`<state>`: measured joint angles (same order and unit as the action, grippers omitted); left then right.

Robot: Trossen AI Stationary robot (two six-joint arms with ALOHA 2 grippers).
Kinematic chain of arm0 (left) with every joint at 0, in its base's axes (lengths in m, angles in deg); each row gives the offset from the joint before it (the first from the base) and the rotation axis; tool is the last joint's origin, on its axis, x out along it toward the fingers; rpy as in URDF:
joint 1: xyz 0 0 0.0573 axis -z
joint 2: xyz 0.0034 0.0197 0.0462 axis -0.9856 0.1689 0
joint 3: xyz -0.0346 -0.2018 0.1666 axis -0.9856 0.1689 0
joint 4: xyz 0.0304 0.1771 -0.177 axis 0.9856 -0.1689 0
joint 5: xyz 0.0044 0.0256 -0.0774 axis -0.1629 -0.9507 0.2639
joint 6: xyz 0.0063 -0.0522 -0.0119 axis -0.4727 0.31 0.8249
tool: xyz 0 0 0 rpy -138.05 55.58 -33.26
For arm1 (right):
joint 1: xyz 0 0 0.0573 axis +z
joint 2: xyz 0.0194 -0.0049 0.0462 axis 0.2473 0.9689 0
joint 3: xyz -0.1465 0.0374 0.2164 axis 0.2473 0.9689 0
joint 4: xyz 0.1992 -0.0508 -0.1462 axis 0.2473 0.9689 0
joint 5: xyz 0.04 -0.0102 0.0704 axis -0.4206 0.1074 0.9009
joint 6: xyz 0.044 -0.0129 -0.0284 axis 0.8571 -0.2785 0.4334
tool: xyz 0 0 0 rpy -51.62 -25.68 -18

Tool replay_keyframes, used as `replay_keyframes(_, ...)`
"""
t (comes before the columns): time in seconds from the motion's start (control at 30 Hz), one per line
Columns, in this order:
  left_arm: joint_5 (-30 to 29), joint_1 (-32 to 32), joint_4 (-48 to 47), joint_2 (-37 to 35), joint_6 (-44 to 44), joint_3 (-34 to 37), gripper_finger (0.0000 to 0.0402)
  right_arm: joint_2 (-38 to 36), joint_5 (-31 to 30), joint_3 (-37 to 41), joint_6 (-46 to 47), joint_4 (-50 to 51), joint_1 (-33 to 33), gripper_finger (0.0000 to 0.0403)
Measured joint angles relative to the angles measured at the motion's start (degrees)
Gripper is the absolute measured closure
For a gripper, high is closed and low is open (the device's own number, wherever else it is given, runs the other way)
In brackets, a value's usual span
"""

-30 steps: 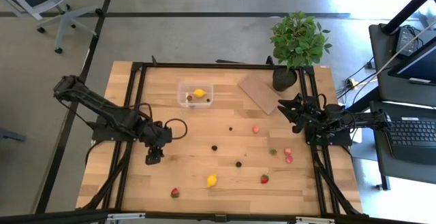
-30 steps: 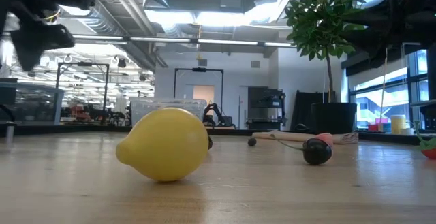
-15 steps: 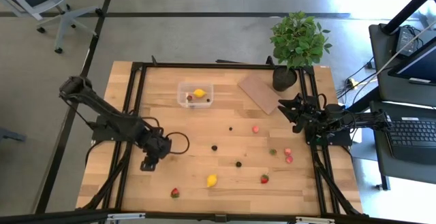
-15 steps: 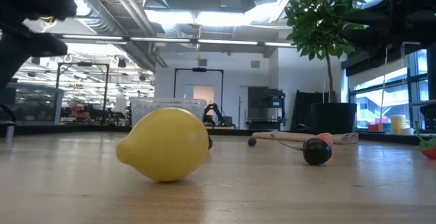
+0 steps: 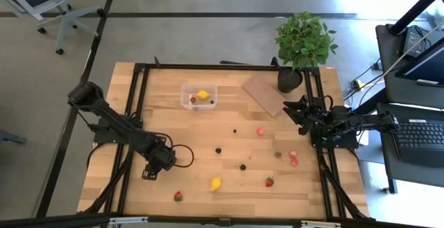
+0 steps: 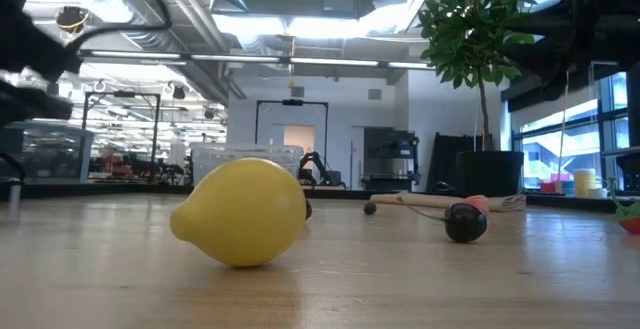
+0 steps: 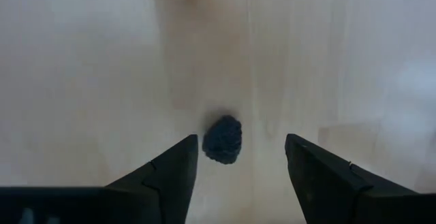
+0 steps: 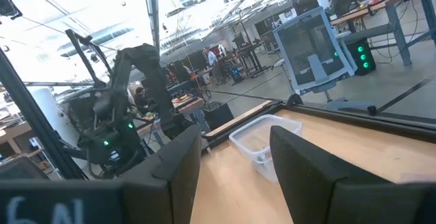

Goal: Pick and placing Produce into tupperware
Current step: Put the blackberry into the transparent bin

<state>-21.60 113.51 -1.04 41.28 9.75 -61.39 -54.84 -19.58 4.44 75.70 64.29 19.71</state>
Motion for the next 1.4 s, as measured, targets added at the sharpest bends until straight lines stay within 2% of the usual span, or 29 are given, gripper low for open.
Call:
replay_keyframes(0.1,1.0,0.0,2.3,-0.5,2.0,2.7,0.0199,0.0,0.0,0.0,0.0,-0.3,0.0,0.0224)
replay_keyframes(0.4,-1.2,0.1,6.9,-0.8,2.5,7.2,0.0217,0.0,0.0,0.0,0.6,-0.3,0.0,0.0224)
replay_keyframes(0.63,-2.0,0.9,7.9,-0.9,1.5,7.9,0.0234,0.0,0.0,0.0,1.9,-0.3,0.0,0.0224)
replay_keyframes(1.0,-2.6,0.9,8.0,-0.9,1.1,8.0,0.0311,0.0,0.0,0.0,1.2,-0.3,0.0,0.0224)
replay_keyframes(1.13,-2.2,0.6,8.2,-0.8,1.1,7.8,0.0317,0.0,0.0,0.0,1.2,-0.3,0.0,0.0224)
replay_keyframes(1.2,0.1,-0.6,8.4,-0.6,1.0,7.3,0.0317,0.0,0.0,0.0,1.2,-0.3,0.0,0.0224)
replay_keyframes(1.4,19.0,-7.4,13.2,-0.8,0.8,4.1,0.0317,0.0,-0.1,0.0,0.8,-0.3,0.0,0.0224)
